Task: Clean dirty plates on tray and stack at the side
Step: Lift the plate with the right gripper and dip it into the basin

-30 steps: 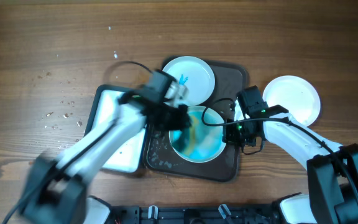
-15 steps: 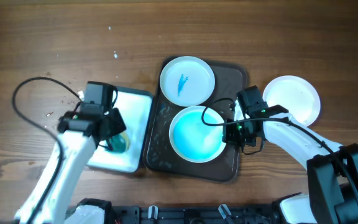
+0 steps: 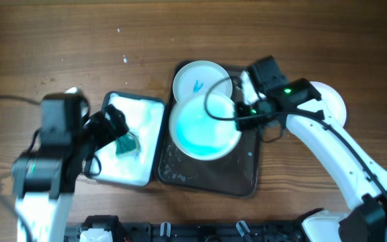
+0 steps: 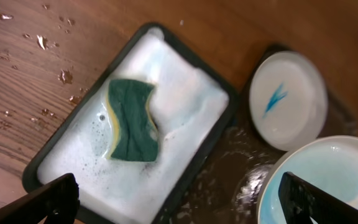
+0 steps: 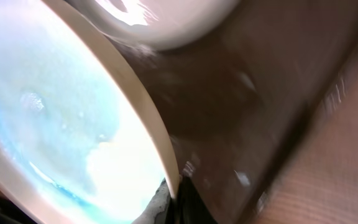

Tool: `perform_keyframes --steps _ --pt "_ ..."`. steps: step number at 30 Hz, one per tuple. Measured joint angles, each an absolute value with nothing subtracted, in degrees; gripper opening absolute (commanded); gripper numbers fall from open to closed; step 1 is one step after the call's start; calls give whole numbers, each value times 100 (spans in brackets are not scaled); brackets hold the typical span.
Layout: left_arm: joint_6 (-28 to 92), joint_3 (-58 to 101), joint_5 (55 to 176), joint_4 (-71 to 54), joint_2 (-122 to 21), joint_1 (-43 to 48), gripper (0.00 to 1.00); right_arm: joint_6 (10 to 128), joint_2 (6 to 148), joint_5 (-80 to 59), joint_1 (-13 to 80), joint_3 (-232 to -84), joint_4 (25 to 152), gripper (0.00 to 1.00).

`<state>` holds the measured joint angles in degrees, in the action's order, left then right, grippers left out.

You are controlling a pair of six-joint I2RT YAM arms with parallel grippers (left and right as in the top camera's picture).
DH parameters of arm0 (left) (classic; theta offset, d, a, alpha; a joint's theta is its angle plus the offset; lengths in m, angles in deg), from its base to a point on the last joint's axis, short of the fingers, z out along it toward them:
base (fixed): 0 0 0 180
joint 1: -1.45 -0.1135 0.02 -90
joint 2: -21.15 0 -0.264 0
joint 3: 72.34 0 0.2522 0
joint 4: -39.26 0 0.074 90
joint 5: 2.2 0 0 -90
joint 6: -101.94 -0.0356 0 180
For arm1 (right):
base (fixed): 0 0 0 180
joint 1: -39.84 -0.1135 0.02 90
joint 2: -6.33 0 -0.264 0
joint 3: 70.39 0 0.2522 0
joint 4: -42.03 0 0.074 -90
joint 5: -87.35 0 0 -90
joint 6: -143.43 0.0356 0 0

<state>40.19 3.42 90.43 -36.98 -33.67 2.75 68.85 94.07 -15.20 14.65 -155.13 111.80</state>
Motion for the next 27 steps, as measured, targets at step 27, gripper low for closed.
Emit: perform_keyframes --steps 27 --pt "4166 353 9235 -4785 -1606 52 100 3651 10736 3424 -2550 -15810 6124 4"
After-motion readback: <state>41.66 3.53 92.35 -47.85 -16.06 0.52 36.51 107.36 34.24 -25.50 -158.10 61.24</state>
